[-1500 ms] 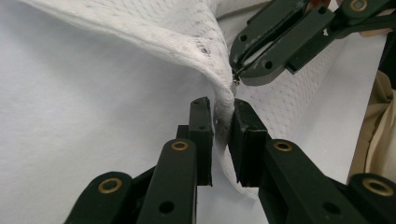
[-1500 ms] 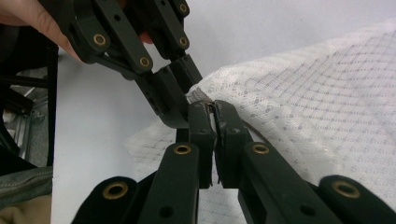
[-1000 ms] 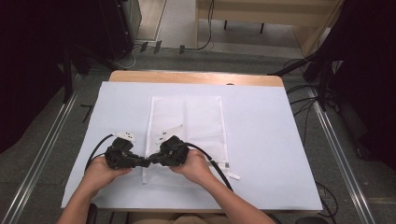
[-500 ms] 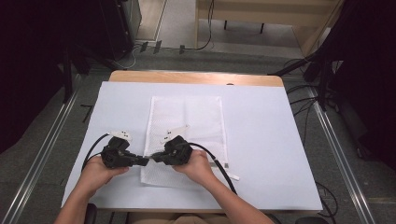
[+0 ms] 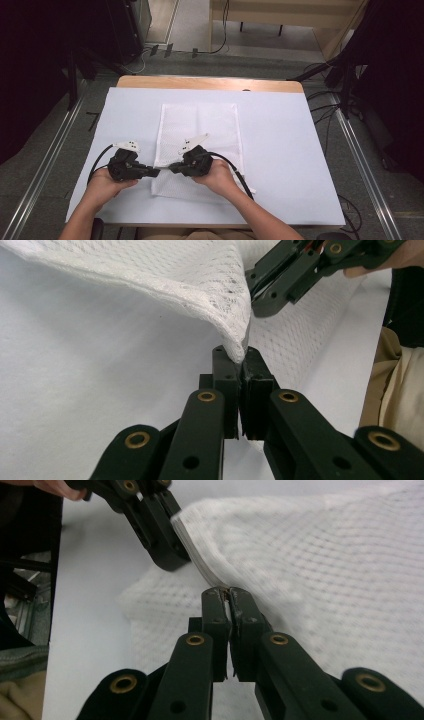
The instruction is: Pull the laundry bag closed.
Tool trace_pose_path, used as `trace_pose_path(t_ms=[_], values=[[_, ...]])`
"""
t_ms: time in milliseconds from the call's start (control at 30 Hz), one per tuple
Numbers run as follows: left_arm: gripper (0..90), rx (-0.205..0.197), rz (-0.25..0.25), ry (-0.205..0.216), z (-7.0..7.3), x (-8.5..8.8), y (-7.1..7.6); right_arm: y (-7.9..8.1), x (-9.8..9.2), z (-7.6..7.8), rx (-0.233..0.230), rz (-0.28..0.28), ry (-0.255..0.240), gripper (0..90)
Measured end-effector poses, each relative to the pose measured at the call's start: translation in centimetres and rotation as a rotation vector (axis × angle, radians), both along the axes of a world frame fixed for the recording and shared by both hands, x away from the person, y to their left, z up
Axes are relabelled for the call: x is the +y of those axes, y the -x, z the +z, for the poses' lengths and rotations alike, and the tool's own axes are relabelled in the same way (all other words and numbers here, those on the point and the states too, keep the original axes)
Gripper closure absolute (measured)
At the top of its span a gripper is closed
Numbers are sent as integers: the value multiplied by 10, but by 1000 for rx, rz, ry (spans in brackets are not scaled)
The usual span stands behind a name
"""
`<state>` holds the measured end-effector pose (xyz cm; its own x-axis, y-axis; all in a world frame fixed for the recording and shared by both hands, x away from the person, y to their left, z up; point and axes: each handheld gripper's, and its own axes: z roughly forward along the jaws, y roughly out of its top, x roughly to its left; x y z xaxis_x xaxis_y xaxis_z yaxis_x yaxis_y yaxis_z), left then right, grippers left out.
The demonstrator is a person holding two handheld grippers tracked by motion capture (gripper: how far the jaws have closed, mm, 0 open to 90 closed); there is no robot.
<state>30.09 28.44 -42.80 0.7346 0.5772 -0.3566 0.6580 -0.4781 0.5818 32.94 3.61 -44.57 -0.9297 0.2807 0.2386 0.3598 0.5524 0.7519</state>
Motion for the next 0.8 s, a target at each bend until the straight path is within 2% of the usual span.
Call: trace_pose_path(t_ms=[133,267,400,433,533,667,800], values=[[884,4,-2,2,0,2,0,-3,-8,-3,21,-9,12,884],[883,4,1,19,-1,3,0,-5,-14,-1,13,1,22,884],[882,1,-6,37,0,1,1,-5,-18,0,21,-8,9,883],[882,-8,-16,28,1,1,2,-5,-19,-1,23,-8,2,883],[882,4,-13,26,-1,1,1,-3,-23,-1,10,-8,20,884],[881,-5,-16,33,0,0,1,-7,-31,-2,32,-30,1,884],[880,-6,-16,25,0,-1,1,-7,-32,-3,34,-24,1,883]])
